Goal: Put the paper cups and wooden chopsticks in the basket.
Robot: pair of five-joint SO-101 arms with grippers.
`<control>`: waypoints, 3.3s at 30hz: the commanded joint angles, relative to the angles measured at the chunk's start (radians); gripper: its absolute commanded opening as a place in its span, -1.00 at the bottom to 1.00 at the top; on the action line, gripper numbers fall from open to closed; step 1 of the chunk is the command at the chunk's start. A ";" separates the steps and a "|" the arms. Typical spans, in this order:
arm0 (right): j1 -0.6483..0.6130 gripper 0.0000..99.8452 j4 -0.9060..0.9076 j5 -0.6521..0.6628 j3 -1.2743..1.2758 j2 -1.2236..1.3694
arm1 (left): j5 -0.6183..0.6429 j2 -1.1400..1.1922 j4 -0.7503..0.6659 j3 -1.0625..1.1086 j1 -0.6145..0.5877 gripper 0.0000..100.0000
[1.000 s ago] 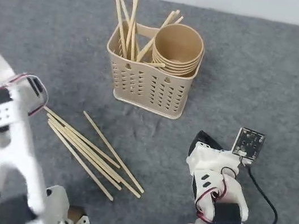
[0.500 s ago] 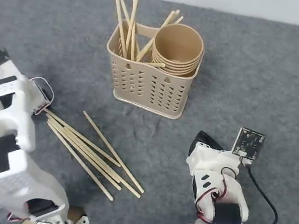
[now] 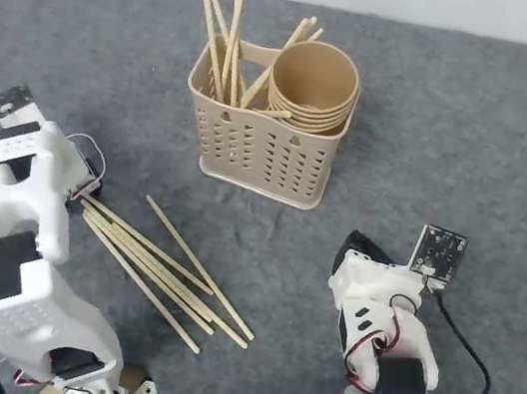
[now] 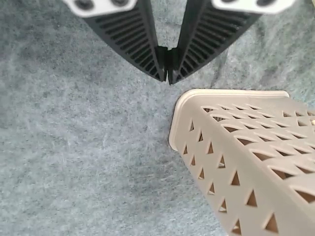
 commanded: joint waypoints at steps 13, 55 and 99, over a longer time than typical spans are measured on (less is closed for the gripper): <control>0.008 -0.98 0.033 0.015 0.020 -0.027 | 0.002 0.002 -0.104 0.005 0.026 -0.98; 0.012 -0.98 0.033 0.015 0.020 -0.027 | -0.153 -1.142 -0.502 0.127 0.428 -0.98; -0.644 -0.77 -0.260 0.331 -0.947 1.451 | -0.032 -1.142 -0.486 0.817 -0.238 -0.67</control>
